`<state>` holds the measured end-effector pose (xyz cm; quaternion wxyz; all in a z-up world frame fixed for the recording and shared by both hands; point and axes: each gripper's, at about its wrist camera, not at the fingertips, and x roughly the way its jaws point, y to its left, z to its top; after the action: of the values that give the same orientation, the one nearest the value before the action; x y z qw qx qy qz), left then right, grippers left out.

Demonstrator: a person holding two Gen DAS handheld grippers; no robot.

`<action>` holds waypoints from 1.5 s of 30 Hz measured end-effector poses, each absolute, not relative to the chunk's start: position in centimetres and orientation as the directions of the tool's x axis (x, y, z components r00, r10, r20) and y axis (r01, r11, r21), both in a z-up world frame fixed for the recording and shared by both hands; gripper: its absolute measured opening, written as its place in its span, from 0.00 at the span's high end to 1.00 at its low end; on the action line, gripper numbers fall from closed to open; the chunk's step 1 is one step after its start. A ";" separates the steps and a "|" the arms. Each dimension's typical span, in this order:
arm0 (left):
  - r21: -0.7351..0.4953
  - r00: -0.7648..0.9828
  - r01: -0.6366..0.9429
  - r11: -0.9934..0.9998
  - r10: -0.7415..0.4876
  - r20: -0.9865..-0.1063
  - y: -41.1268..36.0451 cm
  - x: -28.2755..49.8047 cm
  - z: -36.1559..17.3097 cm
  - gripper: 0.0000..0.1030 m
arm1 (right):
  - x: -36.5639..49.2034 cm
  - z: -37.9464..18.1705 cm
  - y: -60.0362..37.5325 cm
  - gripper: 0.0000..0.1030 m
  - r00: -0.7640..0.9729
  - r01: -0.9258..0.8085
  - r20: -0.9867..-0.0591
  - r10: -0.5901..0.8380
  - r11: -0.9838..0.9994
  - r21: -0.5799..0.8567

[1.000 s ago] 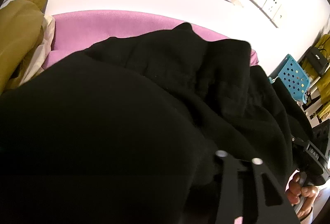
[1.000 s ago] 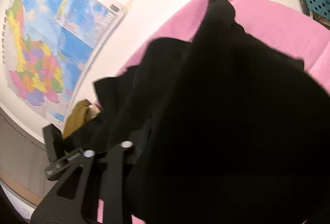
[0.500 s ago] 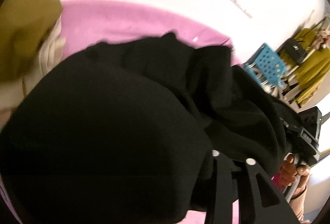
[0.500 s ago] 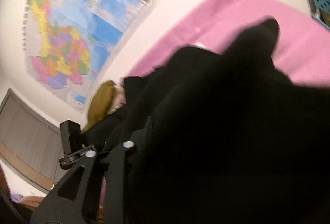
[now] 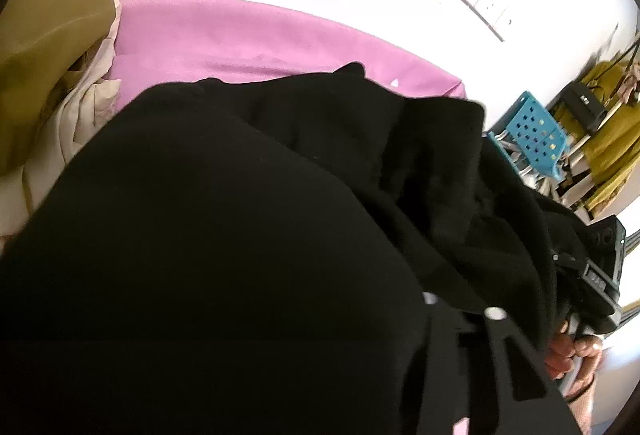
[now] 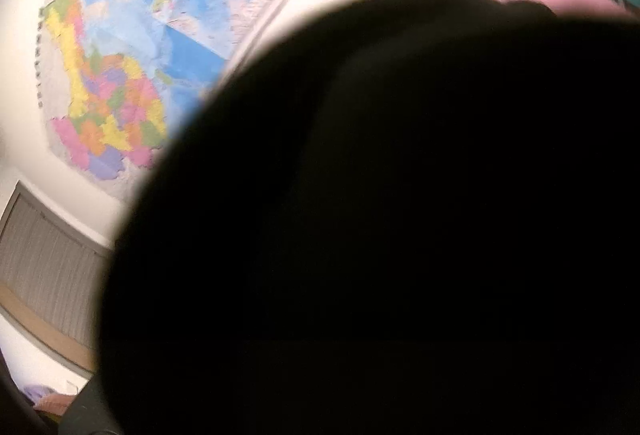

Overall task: Fold large clothes
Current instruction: 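Lift the jacket bundle with both grippers and carry it toward the clothing stack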

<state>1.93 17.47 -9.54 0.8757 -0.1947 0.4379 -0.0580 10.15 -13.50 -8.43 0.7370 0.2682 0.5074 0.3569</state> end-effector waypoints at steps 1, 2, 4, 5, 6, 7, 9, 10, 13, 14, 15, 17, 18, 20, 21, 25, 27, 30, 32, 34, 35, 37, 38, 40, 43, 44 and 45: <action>-0.390 0.612 -0.062 0.919 -0.274 -0.742 17.4 1.8 -8.9 0.67 | 10.1 -7.6 -13.5 0.76 0.238 -0.267 -0.544 0.804 0.593 0.760; -0.384 0.610 -0.058 0.921 -0.272 -0.744 17.4 1.9 -8.5 0.68 | 10.1 -6.9 -13.5 0.77 0.244 -0.276 -0.531 0.811 0.583 0.764; -0.396 0.613 -0.046 0.917 -0.287 -0.736 17.6 1.8 -7.4 0.71 | 10.2 -5.0 -13.3 0.78 0.261 -0.304 -0.515 0.816 0.576 0.759; -0.404 0.622 -0.038 0.914 -0.294 -0.726 17.7 1.8 -6.6 0.71 | 10.2 -4.1 -13.1 0.78 0.264 -0.319 -0.508 0.820 0.571 0.756; -0.404 0.634 -0.031 0.914 -0.295 -0.715 17.8 1.7 -5.6 0.72 | 10.1 -3.4 -12.9 0.79 0.266 -0.334 -0.498 0.825 0.563 0.756; -0.401 0.650 -0.016 0.916 -0.295 -0.700 17.9 1.6 -4.5 0.72 | 10.1 -2.7 -12.6 0.79 0.267 -0.347 -0.490 0.830 0.557 0.754; -0.398 0.671 -0.008 0.917 -0.290 -0.682 17.9 1.6 -2.9 0.72 | 10.0 -1.0 -11.9 0.79 0.273 -0.371 -0.473 0.838 0.545 0.751; -0.390 0.683 -0.001 0.921 -0.284 -0.673 18.0 1.5 -2.0 0.73 | 10.0 0.0 -11.4 0.79 0.277 -0.387 -0.460 0.844 0.536 0.750; -0.368 0.726 0.009 0.930 -0.259 -0.637 18.5 0.9 1.0 0.73 | 10.0 2.5 -9.9 0.80 0.272 -0.431 -0.416 0.868 0.497 0.753; -0.364 0.733 0.009 0.931 -0.254 -0.631 18.7 0.9 1.7 0.73 | 10.1 3.1 -9.5 0.80 0.268 -0.449 -0.406 0.874 0.486 0.750; -0.361 0.742 0.008 0.932 -0.248 -0.623 19.2 0.7 2.5 0.73 | 10.1 4.1 -8.7 0.80 0.271 -0.470 -0.397 0.877 0.480 0.741; -0.340 0.767 0.008 0.941 -0.224 -0.601 20.1 0.2 4.4 0.73 | 10.1 5.8 -7.3 0.80 0.266 -0.510 -0.378 0.887 0.462 0.726; -0.332 0.779 0.001 0.943 -0.209 -0.591 20.6 0.1 5.3 0.73 | 10.1 6.7 -6.4 0.80 0.264 -0.531 -0.365 0.893 0.450 0.718; -0.316 0.806 -0.012 0.949 -0.178 -0.565 21.9 -0.5 7.2 0.73 | 10.2 8.3 -4.2 0.80 0.248 -0.575 -0.336 0.909 0.417 0.704; -0.306 0.819 -0.023 0.952 -0.158 -0.552 23.0 -0.8 8.1 0.73 | 10.4 8.9 -3.2 0.80 0.241 -0.586 -0.325 0.914 0.404 0.702; -0.264 0.867 -0.097 0.960 -0.048 -0.496 27.0 -2.7 11.6 0.73 | 10.8 11.3 2.1 0.80 0.195 -0.641 -0.272 0.942 0.333 0.692; -0.246 0.878 -0.141 0.959 0.006 -0.478 28.8 -3.5 13.1 0.73 | 10.8 12.0 4.9 0.81 0.169 -0.661 -0.251 0.953 0.299 0.688; -0.226 0.888 -0.213 0.950 0.092 -0.450 32.3 -4.8 14.9 0.73 | 10.6 12.8 9.4 0.81 0.123 -0.692 -0.230 0.966 0.249 0.678; -0.212 0.888 -0.254 0.944 0.141 -0.437 34.2 -5.7 15.8 0.73 | 10.3 13.1 12.6 0.81 0.087 -0.707 -0.222 0.971 0.217 0.673; -0.202 0.883 -0.298 0.933 0.189 -0.430 36.1 -6.5 16.1 0.73 | 10.2 13.0 15.0 0.81 0.061 -0.707 -0.216 0.974 0.195 0.680; -0.197 0.876 -0.326 0.925 0.217 -0.430 37.3 -6.9 16.4 0.73 | 9.9 13.0 17.0 0.81 0.036 -0.711 -0.215 0.976 0.176 0.681; -0.194 0.864 -0.367 0.910 0.256 -0.434 39.4 -7.5 16.6 0.73 | 9.4 12.7 19.8 0.81 0.008 -0.712 -0.215 0.977 0.156 0.685; -0.191 0.856 -0.395 0.899 0.284 -0.433 40.6 -7.8 16.7 0.73 | 9.2 12.6 20.9 0.81 -0.006 -0.714 -0.216 0.976 0.147 0.685; -0.196 0.847 -0.430 0.881 0.319 -0.426 42.5 -8.1 17.0 0.73 | 8.6 12.0 23.9 0.81 -0.036 -0.711 -0.213 0.976 0.125 0.692; -0.200 0.823 -0.495 0.846 0.382 -0.421 46.3 -8.8 16.9 0.74 | 7.6 11.4 27.6 0.81 -0.065 -0.713 -0.218 0.974 0.107 0.693; -0.197 0.815 -0.509 0.838 0.396 -0.423 47.2 -8.9 16.7 0.74 | 7.2 11.1 29.1 0.81 -0.074 -0.717 -0.222 0.972 0.102 0.689; -0.194 0.801 -0.535 0.822 0.420 -0.426 48.5 -8.9 16.5 0.74 | 6.6 10.8 30.6 0.81 -0.078 -0.723 -0.226 0.971 0.101 0.683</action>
<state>-8.88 48.51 16.54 0.9364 -0.1542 0.1853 0.2550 6.64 30.57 10.80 0.6551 0.1778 0.3483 0.6465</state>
